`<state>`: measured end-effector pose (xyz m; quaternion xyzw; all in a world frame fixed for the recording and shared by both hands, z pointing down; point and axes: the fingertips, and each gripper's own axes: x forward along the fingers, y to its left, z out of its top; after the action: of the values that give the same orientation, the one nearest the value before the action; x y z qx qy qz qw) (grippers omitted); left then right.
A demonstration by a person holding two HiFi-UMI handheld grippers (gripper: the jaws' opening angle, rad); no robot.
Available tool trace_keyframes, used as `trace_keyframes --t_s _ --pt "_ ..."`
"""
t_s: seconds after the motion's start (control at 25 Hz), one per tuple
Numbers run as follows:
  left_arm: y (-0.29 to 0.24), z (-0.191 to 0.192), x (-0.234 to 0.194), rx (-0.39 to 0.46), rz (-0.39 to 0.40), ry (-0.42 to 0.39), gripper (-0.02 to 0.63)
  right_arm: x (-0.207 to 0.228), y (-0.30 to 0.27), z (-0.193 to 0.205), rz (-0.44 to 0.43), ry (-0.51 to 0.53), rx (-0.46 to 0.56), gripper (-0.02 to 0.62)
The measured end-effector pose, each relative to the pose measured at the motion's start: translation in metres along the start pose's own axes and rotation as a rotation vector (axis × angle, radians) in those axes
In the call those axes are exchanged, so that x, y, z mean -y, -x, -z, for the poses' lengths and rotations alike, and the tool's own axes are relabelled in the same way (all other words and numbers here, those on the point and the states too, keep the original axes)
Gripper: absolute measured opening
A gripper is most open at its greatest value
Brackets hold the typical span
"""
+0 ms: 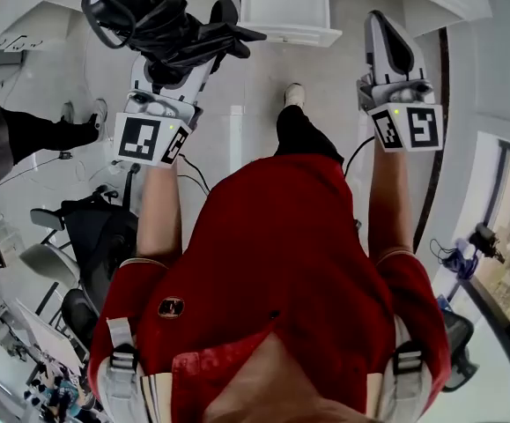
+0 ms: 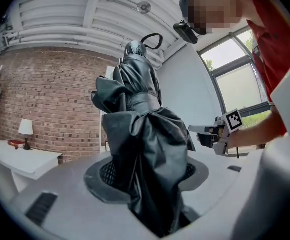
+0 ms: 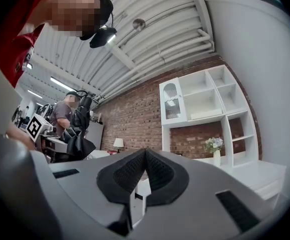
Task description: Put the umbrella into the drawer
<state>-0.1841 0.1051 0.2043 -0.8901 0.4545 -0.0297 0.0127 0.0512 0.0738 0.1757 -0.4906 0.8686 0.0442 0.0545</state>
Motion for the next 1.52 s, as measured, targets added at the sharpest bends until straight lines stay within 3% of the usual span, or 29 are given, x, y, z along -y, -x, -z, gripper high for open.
trace_keyframes --t_s 0.28,0.52,0.72,1.16,1.52 --pt "-0.123 0.038 -0.019 -0.114 0.013 -0.022 0.23 0.11 -0.067 0.033 -0.006 -0.031 -0.032 -0.002" --pt "-0.149 0.047 -0.021 -0.138 0.027 -0.011 0.23 0.134 -0.077 0.025 -0.016 -0.023 -0.026 -0.002" --pt "-0.198 0.073 -0.029 -0.201 0.046 -0.005 0.23 0.176 -0.101 0.047 -0.025 -0.04 -0.06 -0.002" --pt "-0.237 0.154 -0.048 -0.386 0.177 -0.009 0.23 0.179 -0.128 0.091 -0.027 -0.073 -0.151 -0.002" --pt "-0.285 0.249 -0.069 -0.555 0.369 -0.009 0.23 0.184 -0.163 0.141 0.032 -0.084 -0.247 -0.002"
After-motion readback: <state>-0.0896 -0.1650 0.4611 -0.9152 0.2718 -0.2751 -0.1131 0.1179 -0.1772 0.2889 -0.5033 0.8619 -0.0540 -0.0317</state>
